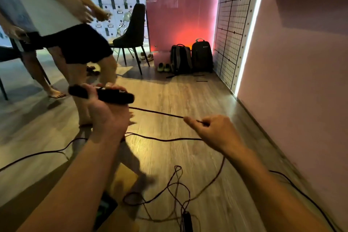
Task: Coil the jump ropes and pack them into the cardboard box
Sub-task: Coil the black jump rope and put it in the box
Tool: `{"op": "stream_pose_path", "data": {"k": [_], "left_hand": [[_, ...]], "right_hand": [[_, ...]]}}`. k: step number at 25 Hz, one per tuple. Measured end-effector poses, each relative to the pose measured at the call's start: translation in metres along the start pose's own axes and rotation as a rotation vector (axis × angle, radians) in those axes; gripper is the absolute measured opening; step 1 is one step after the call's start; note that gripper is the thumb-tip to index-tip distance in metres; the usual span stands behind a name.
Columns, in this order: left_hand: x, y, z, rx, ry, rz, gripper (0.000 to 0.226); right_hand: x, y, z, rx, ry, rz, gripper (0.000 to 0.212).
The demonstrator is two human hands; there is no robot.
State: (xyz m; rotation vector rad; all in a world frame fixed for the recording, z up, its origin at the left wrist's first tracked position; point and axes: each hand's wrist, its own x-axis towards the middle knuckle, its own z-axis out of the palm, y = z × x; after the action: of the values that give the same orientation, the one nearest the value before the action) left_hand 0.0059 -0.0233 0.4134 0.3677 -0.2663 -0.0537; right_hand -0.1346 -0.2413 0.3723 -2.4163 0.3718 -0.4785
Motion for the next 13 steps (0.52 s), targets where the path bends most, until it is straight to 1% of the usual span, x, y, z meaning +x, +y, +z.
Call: {"op": "stream_pose_path", "data": {"k": [2, 3, 4, 6, 7, 8, 10, 12, 13], "left_hand": [[0.005, -0.002, -0.025, 0.166, 0.097, 0.012, 0.03], [0.007, -0.006, -0.038, 0.27, 0.142, 0.01, 0.032], [0.008, -0.013, -0.048, 0.407, 0.168, 0.023, 0.035], [0.012, -0.029, -0.063, 0.82, 0.143, 0.071, 0.034], [0.009, -0.038, -0.066, 1.01, 0.07, 0.055, 0.033], [0.004, -0.046, -0.067, 1.138, -0.03, -0.016, 0.039], [-0.011, -0.055, -0.066, 1.293, -0.261, -0.251, 0.055], [-0.03, -0.058, -0.058, 1.421, -0.509, -0.49, 0.056], [-0.038, -0.059, -0.053, 1.47, -0.609, -0.56, 0.055]], "right_hand": [[-0.003, 0.01, -0.022, 0.013, 0.08, -0.023, 0.063], [-0.008, 0.01, -0.028, 0.023, 0.067, -0.074, 0.059], [-0.013, 0.007, -0.03, 0.025, 0.033, -0.153, 0.057], [-0.02, -0.003, -0.024, 0.022, -0.008, -0.319, 0.051], [-0.022, -0.007, -0.021, 0.027, 0.017, -0.39, 0.047], [-0.021, -0.01, -0.018, 0.031, 0.073, -0.445, 0.043], [-0.016, -0.013, -0.015, 0.023, 0.22, -0.508, 0.033], [-0.012, -0.011, -0.013, 0.039, 0.349, -0.516, 0.022], [-0.009, -0.008, -0.012, 0.059, 0.394, -0.497, 0.02]]}}
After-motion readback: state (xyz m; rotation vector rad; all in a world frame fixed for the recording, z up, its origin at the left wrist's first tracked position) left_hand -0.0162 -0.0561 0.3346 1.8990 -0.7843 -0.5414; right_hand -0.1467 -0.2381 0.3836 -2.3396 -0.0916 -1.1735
